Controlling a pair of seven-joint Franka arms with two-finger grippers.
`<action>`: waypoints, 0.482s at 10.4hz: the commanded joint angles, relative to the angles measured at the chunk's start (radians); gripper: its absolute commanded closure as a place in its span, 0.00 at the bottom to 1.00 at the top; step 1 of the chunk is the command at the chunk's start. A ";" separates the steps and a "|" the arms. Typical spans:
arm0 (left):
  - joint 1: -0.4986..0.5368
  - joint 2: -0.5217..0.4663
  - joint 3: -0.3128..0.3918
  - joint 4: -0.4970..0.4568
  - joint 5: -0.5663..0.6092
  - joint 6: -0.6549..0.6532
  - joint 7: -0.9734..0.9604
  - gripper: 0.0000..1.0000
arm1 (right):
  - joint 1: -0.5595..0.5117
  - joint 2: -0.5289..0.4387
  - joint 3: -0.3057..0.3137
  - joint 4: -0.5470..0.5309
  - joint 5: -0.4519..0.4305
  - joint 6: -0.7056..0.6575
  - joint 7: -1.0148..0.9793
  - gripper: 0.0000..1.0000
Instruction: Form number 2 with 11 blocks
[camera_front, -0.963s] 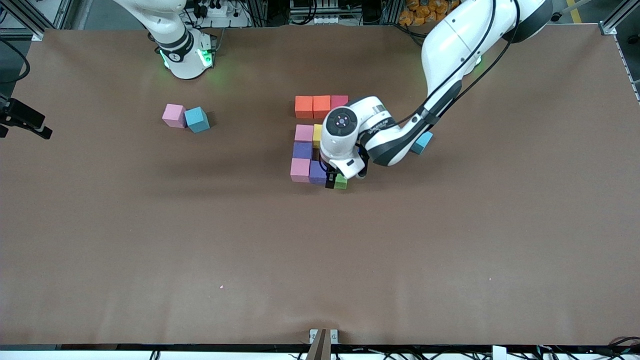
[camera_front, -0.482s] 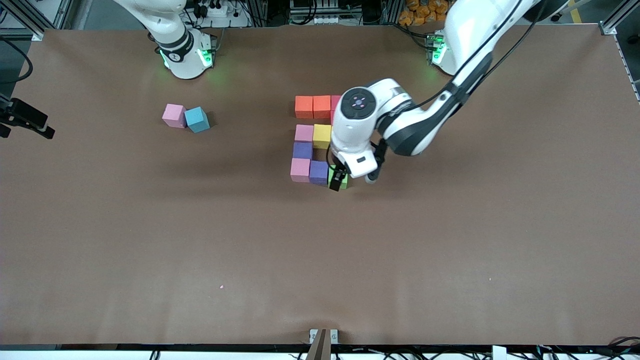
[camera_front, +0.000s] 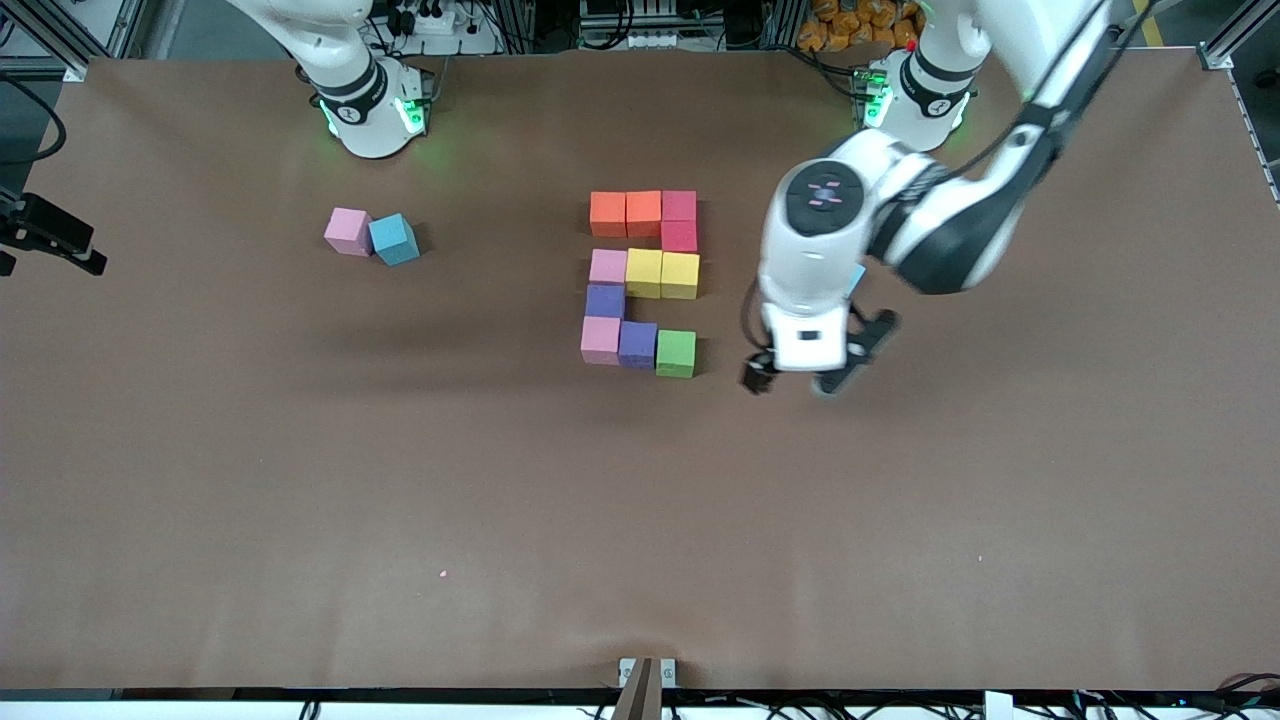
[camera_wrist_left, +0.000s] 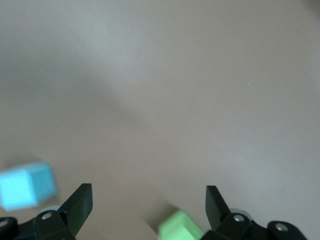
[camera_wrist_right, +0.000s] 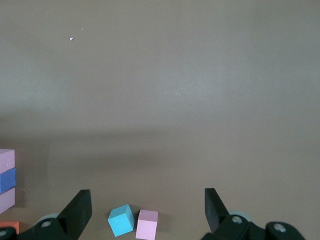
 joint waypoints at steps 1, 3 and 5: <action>0.068 -0.054 -0.005 0.012 -0.001 -0.061 0.230 0.00 | 0.019 0.006 0.010 0.006 -0.009 -0.011 0.111 0.00; 0.112 -0.050 -0.005 0.087 -0.001 -0.136 0.362 0.00 | 0.030 0.019 0.011 0.007 -0.007 -0.009 0.118 0.00; 0.146 -0.054 -0.005 0.117 -0.010 -0.178 0.451 0.00 | 0.056 0.021 0.011 0.003 -0.007 -0.011 0.121 0.00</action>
